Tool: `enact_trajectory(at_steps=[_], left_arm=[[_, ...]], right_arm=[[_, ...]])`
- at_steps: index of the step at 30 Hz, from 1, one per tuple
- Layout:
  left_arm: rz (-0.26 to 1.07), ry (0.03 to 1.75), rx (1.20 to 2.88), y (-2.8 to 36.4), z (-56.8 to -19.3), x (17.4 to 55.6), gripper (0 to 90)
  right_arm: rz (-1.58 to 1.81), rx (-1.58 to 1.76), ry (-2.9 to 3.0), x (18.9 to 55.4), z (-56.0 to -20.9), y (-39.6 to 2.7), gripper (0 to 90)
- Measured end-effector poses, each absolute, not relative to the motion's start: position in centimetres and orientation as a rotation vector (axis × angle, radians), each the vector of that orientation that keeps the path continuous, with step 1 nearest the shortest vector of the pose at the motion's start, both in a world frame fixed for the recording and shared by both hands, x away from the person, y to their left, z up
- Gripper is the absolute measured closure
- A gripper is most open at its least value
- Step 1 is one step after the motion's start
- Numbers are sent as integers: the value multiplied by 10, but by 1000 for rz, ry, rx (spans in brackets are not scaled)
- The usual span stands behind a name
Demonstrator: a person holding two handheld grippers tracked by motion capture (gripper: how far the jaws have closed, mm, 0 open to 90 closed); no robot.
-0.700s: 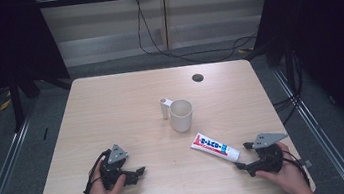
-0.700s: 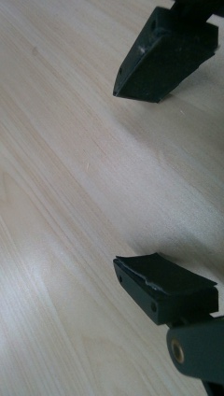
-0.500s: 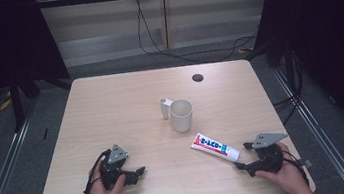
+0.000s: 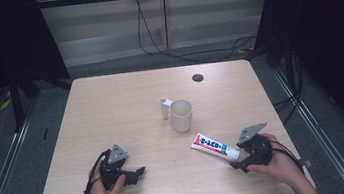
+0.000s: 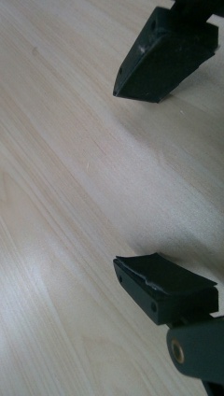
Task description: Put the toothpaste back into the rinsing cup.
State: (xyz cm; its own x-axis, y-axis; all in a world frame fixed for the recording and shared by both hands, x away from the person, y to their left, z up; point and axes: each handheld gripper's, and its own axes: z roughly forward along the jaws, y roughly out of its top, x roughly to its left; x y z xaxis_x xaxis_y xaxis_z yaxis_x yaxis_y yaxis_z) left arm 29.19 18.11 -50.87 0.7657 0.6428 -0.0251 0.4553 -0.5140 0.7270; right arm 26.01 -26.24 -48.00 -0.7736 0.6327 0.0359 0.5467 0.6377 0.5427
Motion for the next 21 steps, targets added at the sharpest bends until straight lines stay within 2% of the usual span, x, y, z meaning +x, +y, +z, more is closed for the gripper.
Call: enact_trajectory(at_steps=[6, 21], left_arm=[[319, 815, 2204, 181, -509, 292, 151], [324, 813, 2207, 181, -508, 292, 150]], right_arm=[[701, 963, 2768, 275, -464, -239, 224], [486, 900, 2880, 305, -458, -192, 246]])
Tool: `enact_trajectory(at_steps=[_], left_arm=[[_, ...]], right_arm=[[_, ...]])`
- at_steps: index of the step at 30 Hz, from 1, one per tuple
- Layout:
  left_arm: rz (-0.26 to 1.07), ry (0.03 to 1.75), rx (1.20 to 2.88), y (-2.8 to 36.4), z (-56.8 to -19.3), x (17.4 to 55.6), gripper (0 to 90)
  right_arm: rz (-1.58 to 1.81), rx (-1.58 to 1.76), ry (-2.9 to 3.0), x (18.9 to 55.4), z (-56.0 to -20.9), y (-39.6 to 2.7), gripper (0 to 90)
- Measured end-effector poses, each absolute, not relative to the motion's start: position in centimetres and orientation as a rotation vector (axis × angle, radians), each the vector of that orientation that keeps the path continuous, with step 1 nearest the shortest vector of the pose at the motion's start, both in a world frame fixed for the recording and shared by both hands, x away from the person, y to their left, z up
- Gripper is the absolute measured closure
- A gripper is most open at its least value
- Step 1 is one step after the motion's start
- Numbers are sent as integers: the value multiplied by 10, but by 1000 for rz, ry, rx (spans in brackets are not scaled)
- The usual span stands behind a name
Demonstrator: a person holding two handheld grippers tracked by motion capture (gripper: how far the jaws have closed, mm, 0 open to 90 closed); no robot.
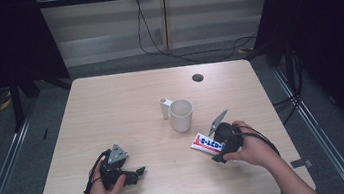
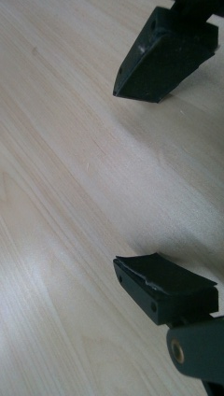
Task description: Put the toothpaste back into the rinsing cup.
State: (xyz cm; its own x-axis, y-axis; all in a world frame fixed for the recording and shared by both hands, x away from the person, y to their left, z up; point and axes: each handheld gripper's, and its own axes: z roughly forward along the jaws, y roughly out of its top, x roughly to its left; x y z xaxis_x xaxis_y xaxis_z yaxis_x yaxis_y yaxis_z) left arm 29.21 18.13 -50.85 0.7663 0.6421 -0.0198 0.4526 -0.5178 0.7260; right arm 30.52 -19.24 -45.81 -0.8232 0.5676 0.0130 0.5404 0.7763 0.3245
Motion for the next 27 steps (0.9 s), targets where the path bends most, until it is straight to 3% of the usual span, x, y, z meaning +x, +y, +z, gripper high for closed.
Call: enact_trajectory(at_steps=[14, 27], left_arm=[[324, 812, 2207, 181, -508, 292, 150], [319, 815, 2204, 181, -509, 292, 150]], right_arm=[[284, 857, 2938, 335, -462, -158, 269], [252, 927, 2934, 345, -464, -150, 320]])
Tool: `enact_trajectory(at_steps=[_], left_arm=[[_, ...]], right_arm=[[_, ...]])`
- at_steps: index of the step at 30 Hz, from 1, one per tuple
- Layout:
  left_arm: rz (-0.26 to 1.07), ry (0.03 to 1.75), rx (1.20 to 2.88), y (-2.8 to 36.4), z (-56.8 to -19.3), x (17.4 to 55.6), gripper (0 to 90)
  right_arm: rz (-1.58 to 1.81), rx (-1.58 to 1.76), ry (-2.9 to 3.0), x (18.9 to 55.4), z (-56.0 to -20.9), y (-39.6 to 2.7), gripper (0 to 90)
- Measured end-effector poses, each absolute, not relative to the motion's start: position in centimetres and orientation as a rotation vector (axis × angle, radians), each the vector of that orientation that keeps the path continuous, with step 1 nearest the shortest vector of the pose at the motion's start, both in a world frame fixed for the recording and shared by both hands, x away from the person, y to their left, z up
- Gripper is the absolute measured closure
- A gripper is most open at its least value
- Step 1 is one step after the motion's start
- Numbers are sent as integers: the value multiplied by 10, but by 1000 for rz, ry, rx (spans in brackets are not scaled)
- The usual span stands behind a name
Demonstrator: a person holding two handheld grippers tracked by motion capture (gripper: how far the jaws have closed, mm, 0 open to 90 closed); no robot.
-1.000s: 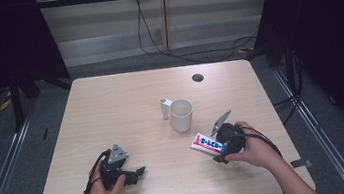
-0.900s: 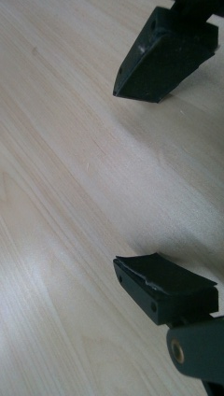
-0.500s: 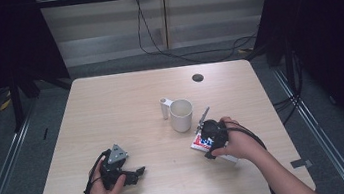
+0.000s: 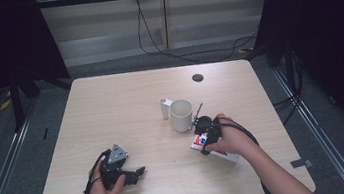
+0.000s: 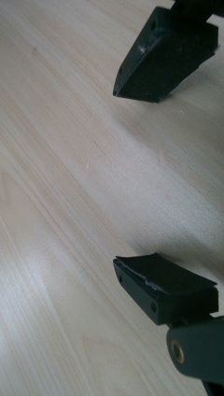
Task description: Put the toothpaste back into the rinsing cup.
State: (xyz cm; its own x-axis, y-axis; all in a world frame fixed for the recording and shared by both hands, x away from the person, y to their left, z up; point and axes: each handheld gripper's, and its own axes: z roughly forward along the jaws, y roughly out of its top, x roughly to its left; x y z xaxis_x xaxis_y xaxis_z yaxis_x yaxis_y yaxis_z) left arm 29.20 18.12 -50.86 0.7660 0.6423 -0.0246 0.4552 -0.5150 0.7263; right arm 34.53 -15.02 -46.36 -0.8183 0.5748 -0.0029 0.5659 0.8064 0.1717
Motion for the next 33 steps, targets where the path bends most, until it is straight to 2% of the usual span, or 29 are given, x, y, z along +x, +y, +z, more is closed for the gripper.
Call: enact_trajectory(at_steps=[20, 33], left_arm=[[319, 815, 2204, 181, -509, 292, 150], [319, 815, 2204, 181, -509, 292, 150]], right_arm=[[204, 971, 2967, 353, -471, -151, 401], [148, 892, 2970, 351, -468, -145, 519]])
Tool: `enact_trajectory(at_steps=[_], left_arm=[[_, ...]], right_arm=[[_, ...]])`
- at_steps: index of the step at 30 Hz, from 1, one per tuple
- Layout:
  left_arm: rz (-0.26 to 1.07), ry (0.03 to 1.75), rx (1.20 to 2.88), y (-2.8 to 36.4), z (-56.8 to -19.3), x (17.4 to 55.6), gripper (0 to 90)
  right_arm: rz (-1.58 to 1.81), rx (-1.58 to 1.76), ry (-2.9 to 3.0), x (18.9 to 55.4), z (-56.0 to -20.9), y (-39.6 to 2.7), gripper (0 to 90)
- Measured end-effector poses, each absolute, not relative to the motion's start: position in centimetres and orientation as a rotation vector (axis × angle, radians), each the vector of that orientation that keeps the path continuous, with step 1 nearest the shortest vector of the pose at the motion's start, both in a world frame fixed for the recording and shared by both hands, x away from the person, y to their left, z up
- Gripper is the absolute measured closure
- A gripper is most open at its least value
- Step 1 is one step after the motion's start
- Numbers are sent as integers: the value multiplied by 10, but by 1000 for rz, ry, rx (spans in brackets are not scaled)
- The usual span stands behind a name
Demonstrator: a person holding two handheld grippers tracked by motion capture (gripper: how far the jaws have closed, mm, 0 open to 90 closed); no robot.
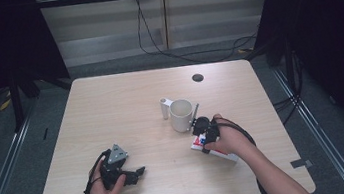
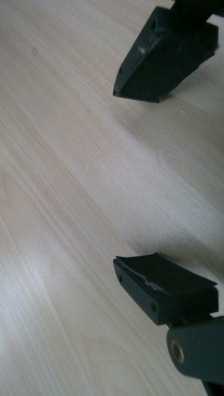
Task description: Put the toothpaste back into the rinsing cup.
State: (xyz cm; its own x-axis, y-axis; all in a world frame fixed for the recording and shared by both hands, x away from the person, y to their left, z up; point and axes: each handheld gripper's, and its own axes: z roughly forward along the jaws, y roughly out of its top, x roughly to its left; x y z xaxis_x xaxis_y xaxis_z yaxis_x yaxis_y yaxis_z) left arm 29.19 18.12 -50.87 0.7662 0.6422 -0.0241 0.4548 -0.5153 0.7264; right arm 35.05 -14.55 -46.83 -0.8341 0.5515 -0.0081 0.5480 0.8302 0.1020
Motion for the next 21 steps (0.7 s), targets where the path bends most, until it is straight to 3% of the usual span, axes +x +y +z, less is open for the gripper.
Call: enact_trajectory(at_steps=[6, 21], left_arm=[[322, 812, 2206, 181, -509, 292, 150], [324, 813, 2208, 181, -508, 292, 150]], right_arm=[[162, 873, 2968, 349, -462, -146, 642], [272, 851, 2972, 344, -453, -150, 674]])
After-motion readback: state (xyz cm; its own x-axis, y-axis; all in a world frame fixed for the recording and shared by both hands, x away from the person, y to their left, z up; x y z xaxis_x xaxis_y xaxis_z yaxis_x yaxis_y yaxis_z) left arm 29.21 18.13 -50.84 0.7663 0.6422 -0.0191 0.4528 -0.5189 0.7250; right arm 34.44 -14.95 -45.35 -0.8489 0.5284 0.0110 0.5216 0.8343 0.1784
